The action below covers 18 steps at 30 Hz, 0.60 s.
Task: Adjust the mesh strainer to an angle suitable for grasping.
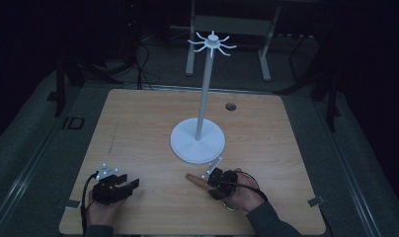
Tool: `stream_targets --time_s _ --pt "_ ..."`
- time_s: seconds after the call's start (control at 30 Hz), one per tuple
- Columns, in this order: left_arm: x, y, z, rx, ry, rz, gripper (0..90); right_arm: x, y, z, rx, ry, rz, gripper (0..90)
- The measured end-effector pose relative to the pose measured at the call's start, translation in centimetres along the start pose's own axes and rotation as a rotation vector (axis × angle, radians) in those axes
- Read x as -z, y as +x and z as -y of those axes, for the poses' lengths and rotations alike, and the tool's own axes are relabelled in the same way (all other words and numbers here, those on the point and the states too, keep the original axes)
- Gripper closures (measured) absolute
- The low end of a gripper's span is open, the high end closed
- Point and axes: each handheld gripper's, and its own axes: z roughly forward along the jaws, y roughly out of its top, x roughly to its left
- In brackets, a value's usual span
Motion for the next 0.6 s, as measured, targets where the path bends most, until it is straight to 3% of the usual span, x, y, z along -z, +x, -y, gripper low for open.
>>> stream_targets --time_s 0.33,0.47,0.6 --pt "-0.03 -0.01 0.00 -0.001 0.000 0.000 43.6 0.08 -0.44 -0.19 -0.007 0.054 -0.016 61.6" --pt "-0.01 0.01 0.00 -0.006 0.004 0.000 43.6 0.08 -0.56 -0.22 -0.016 0.060 -0.041 67.6" --pt "-0.02 0.01 -0.01 -0.006 0.004 0.000 43.6 0.13 -0.73 -0.25 -0.008 0.078 -0.035 68.7"
